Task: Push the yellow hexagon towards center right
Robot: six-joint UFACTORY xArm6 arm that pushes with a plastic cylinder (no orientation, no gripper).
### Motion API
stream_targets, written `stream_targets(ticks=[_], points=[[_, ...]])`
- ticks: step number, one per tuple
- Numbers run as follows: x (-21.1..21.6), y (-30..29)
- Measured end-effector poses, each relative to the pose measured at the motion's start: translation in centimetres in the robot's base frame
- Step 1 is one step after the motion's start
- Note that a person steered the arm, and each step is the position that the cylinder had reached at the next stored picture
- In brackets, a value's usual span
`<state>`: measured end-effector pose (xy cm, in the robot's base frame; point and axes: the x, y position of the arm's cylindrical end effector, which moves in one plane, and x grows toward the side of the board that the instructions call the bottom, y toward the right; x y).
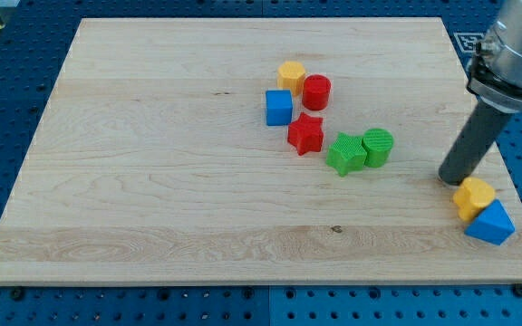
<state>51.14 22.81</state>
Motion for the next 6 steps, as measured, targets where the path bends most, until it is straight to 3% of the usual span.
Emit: stream_targets(ticks=[1, 2, 4, 6], points=[[1.0, 0.3], [-2.6, -1.6], [-15.0, -7.3], [-24.3, -18.5]])
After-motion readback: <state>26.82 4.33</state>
